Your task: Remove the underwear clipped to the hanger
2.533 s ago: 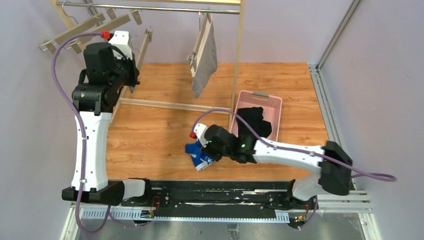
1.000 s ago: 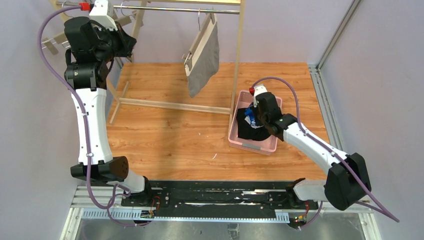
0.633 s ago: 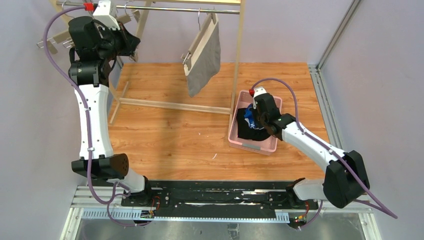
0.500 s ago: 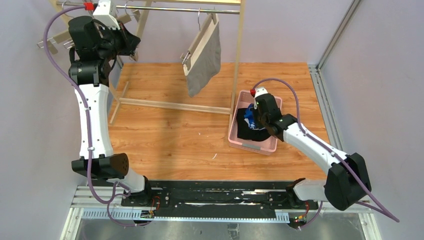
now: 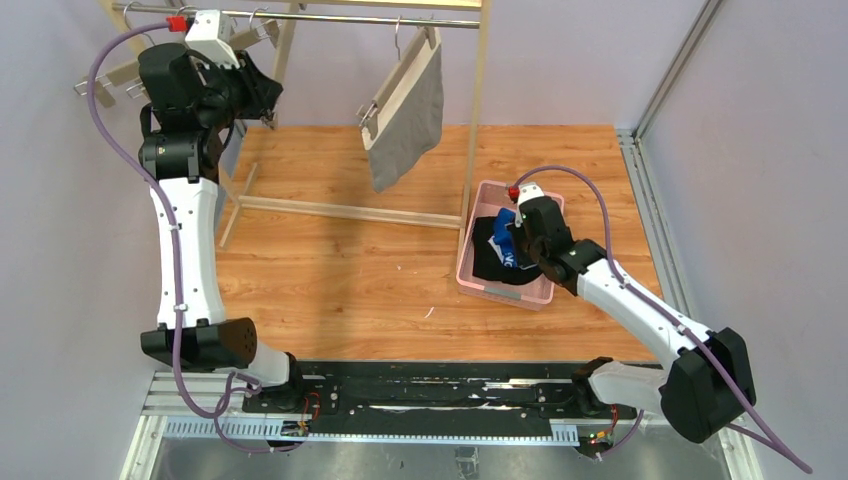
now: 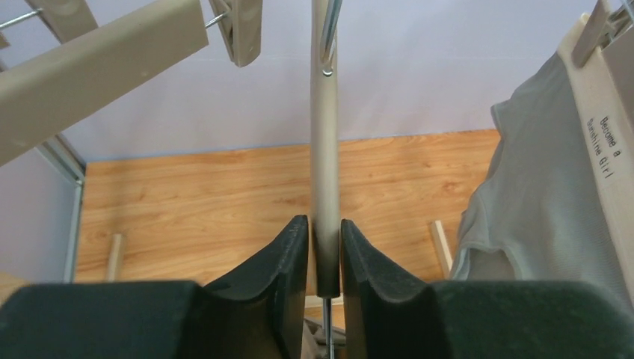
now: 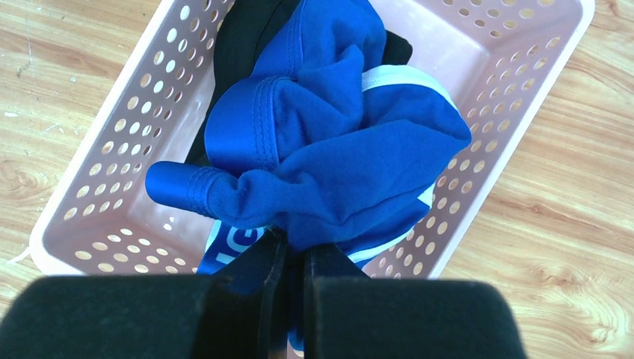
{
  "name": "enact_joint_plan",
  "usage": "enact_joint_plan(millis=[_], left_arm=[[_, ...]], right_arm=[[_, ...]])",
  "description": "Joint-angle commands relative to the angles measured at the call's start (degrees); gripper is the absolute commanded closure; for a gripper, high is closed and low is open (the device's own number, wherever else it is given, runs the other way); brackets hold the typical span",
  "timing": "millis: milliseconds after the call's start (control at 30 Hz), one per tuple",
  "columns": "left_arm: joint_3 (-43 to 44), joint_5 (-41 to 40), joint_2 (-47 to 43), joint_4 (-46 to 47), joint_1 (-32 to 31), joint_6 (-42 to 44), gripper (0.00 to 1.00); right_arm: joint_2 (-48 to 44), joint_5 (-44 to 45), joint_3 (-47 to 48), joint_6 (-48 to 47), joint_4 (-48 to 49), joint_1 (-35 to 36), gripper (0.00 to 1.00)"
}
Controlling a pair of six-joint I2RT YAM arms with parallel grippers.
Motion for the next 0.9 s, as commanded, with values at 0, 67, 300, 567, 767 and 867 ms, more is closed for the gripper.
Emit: enact_joint_plan(millis=[0,67,300,567,767,867], left_arm=[[-1.5,-1.4,-3.1,0.1,0.4,-0.2,0.65],[-2.2,-1.8,-4.2,0.3,0.4,-0.1,0.57],[-4.5,-5.8,-9.0,2.4,0.4,0.8,0.43],[-3.8,-12.3,-15.6,1.9,0.4,2.2,0.41],[-5.2,-5.5,-21.2,5.2,0.3,-2.0,0.49],[-3.2,0.5,-20.2,5.9,0.4,-5.0,0.51]], right_arm=[[-0.8,0.1,-1.0,0.5,-0.7,-0.9,0.99],[-0.2,0.1,-1.0,0.5,-0.7,-0.9,0.94],[0.5,0.8,-0.3,-0.4,0.2,-0.9,0.36],[-2.4,0.9,2.6,-3.4,1.5,-0.8,0.34],[-10.1,1.4,1.6,-4.4,3.2,-0.6,0.33],[-14.2,2.0,3.5,-4.5,0.7,0.1,0.32]])
